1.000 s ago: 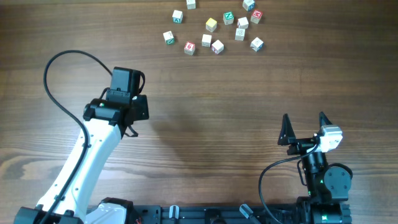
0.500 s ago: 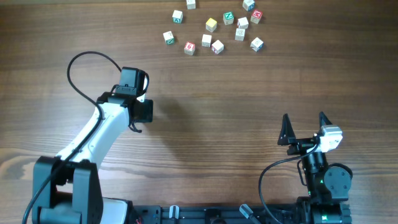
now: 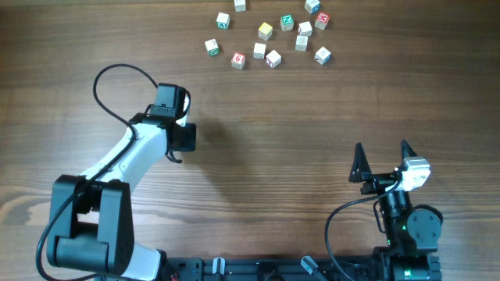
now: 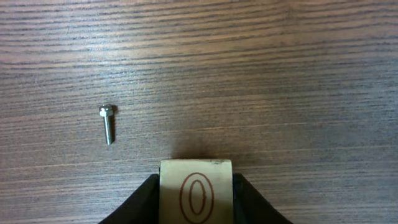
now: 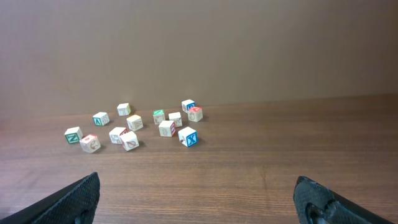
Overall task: Form a tower
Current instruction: 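Carry the '0' block toward the near left table area and place it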
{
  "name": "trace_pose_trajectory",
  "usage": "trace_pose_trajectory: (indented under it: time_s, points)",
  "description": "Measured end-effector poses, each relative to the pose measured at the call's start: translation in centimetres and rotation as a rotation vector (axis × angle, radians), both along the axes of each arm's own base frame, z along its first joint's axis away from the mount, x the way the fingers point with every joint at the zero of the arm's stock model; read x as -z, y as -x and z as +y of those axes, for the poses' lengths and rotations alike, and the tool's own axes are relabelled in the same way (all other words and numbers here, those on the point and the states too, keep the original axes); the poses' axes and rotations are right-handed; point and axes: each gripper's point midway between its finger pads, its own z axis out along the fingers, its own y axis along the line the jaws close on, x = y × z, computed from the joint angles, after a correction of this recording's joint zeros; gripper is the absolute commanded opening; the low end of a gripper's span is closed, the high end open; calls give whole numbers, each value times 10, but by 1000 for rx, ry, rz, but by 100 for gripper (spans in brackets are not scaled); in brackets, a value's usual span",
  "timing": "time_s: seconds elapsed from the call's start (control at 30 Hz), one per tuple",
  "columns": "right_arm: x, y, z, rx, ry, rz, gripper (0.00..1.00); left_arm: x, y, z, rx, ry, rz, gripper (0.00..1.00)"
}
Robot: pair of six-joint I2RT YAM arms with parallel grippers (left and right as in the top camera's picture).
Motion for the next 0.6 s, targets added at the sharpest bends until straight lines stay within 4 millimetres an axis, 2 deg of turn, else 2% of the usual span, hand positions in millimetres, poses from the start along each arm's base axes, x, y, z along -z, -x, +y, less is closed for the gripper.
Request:
trace_pose_trajectory:
  time_s: [0.27,0.3,0.33,0.37,0.5,0.57,0.6]
  points:
    - [0,0,0,0,0,0,100,1,0,0,1,2,3,52]
    - [0,0,0,0,0,0,100,1,1,-1,2,3,3,59]
    - [0,0,0,0,0,0,100,1,1,0,2,3,4,88]
    - [0,0,0,0,0,0,100,1,1,0,4,2,4,100]
    - [0,0,0,0,0,0,100,2,7,-7,14,42,31,100]
    - [0,0,0,0,0,0,100,-19,7,-14,23,86,-14,100]
    - [0,0,0,0,0,0,100,-39,6,-16,24,106,-66,100]
